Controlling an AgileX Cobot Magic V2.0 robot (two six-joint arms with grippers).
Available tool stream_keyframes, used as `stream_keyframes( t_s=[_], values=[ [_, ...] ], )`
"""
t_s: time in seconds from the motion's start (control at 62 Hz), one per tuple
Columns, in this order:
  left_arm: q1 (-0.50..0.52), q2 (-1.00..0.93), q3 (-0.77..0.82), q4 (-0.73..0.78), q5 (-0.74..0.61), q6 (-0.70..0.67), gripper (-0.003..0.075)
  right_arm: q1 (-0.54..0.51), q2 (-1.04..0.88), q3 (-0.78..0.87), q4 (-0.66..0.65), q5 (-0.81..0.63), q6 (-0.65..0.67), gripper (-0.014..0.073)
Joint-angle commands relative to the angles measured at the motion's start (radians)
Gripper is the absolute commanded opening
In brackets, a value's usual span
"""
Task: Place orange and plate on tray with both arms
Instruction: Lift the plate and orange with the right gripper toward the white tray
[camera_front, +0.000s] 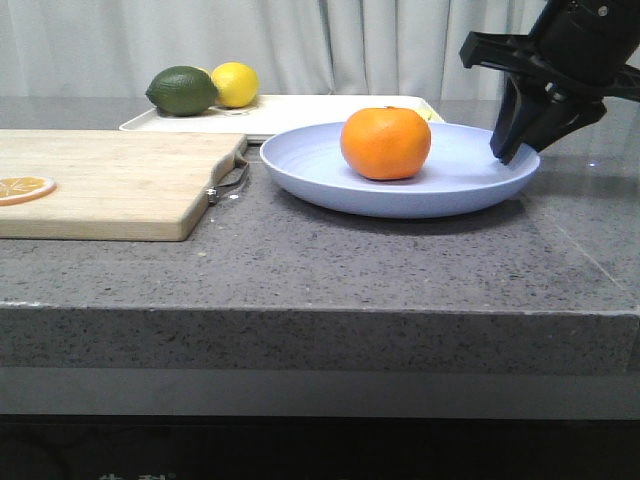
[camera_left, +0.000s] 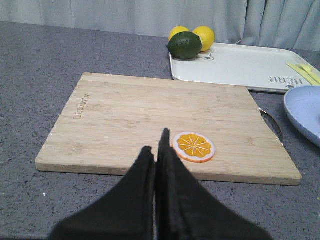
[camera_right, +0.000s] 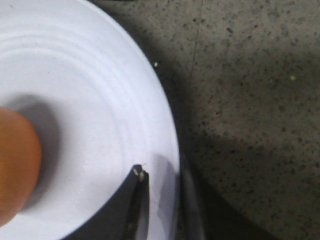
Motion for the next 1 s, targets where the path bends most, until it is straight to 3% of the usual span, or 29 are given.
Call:
stream_keyframes(
  t_s=[0.0,0.242,0.404,0.759,0.985],
  values=[
    [0.002,0.009,-0.025,-0.002,-0.085,-0.009,-0.0018,-0.001,-0.036,-0.036,0.021,-0.022,-0.011,0.0099],
    [0.002,0.009,-0.025,-0.002,-0.085,-0.009,-0.0018,-0.001,-0.016,-0.039,0.023,0.007,-0.011,-0.0076],
    [0.002,0.009,-0.025,-0.002,-0.085,-0.009,-0.0018,-0.007,-0.014,-0.092,0.023,0.074,-0.011,-0.0062],
    [0.002,0.009,-0.025,-0.002,-0.085,-0.009,-0.0018,-0.048,0.06,-0.454,0.09,0.335,-0.011,-0.0062],
    [0.002,0.009,-0.025,-0.002,-0.085,-0.009,-0.0018,-0.048,0.228,-0.744,0.248,0.421,0.014,-0.0062]
  ],
)
